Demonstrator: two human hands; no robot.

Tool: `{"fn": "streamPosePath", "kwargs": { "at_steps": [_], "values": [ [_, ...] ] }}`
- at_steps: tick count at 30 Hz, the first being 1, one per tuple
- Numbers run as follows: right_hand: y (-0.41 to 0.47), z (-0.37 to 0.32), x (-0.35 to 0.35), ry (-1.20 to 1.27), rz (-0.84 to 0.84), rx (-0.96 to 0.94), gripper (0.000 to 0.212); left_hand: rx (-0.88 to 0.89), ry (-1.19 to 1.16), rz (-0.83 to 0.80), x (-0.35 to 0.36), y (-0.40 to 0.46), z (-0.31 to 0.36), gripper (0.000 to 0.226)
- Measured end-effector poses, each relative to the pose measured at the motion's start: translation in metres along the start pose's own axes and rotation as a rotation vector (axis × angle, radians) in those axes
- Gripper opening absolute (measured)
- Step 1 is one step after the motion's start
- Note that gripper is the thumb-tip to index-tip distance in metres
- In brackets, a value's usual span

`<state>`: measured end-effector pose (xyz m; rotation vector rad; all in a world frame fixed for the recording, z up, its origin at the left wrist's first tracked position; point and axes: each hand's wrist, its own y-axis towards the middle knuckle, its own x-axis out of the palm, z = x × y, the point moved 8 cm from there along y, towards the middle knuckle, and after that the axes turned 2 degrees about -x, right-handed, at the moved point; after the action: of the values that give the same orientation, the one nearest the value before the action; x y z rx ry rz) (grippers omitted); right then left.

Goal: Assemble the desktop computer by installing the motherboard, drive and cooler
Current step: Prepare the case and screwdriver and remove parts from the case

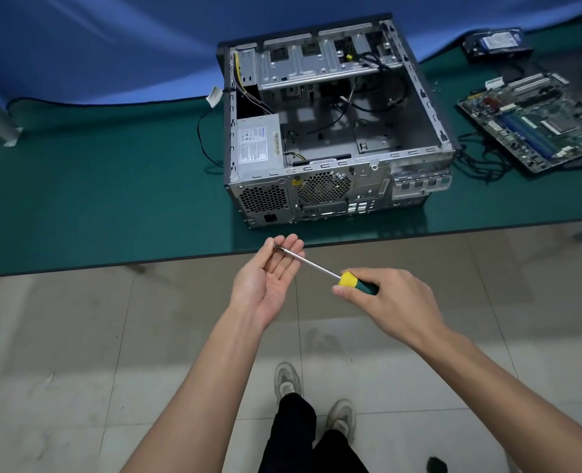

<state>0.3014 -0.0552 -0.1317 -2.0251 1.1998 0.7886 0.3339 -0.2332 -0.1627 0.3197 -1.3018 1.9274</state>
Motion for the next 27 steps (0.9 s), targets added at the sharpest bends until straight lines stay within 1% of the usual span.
{"fn": "streamPosePath", "kwargs": {
  "at_steps": [6,10,13,16,19,21,24,27],
  "values": [
    [0.005,0.005,0.011,0.03,-0.135,0.076,0.023,0.067,0.142,0.078,-0.006,0.006,0.003,0.019],
    [0.013,0.004,0.026,0.086,-0.184,0.113,0.023,0.099,0.229,0.11,-0.012,0.015,0.013,0.018],
    [0.019,0.0,0.043,0.169,-0.187,0.145,0.022,0.089,0.186,0.12,-0.017,0.025,0.016,0.019],
    [0.025,-0.002,0.066,0.283,-0.186,0.188,0.027,0.079,0.151,0.134,-0.025,0.04,0.016,0.021],
    [0.028,-0.004,0.088,0.331,-0.181,0.235,0.042,0.06,0.139,0.157,-0.037,0.055,0.017,0.022],
    [0.03,-0.006,0.102,0.343,-0.17,0.259,0.047,0.03,0.133,0.138,-0.042,0.066,0.018,0.023],
    [0.033,-0.02,0.123,0.405,-0.162,0.244,0.046,-0.016,0.132,0.11,-0.044,0.081,0.021,0.024],
    [0.038,-0.032,0.139,0.476,-0.142,0.252,0.045,-0.053,0.148,0.13,-0.048,0.095,0.026,0.023]
  ]
}}
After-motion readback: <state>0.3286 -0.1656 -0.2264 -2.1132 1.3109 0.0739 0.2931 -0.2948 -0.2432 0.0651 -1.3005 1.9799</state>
